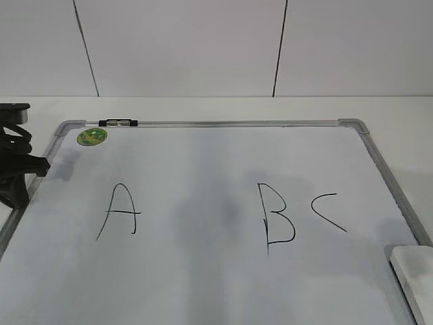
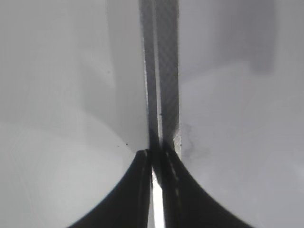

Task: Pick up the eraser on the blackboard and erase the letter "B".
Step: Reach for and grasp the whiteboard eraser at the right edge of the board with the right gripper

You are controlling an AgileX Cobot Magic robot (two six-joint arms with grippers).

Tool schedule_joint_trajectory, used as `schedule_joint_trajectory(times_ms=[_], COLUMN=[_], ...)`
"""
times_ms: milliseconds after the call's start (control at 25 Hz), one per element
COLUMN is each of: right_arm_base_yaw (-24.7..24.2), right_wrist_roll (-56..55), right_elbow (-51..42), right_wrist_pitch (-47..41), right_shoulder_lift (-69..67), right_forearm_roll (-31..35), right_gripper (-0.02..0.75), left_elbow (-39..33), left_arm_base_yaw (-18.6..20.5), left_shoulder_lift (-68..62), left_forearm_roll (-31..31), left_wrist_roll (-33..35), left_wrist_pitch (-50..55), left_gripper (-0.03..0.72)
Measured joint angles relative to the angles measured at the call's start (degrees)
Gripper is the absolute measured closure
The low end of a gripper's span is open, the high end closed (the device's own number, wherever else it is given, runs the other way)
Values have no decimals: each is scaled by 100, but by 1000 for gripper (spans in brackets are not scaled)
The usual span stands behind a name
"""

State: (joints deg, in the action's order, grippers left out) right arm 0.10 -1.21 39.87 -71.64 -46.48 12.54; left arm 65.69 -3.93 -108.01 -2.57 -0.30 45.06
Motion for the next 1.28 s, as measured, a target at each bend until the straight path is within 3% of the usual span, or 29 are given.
schedule_joint_trajectory(times_ms=[360,1120,1280], right_arm_base_yaw=[431,454,679], right_wrist_roll=[-65,-50,-35], right_elbow=[3,608,619], right_wrist_pitch=[46,811,1002], right_shoulder_lift=[-1070,-3161,-3384], right_forearm_roll=[-144,-544,-768], right_gripper=[78,69,71], left_elbow=[0,0,0], left_arm_base_yaw=[0,0,0], left_shoulder_lift=[0,0,0], left_forearm_roll=[-74,-76,-76], left_wrist_roll=[0,0,30], left_wrist_pitch=[22,36,42], left_gripper=[650,641,641])
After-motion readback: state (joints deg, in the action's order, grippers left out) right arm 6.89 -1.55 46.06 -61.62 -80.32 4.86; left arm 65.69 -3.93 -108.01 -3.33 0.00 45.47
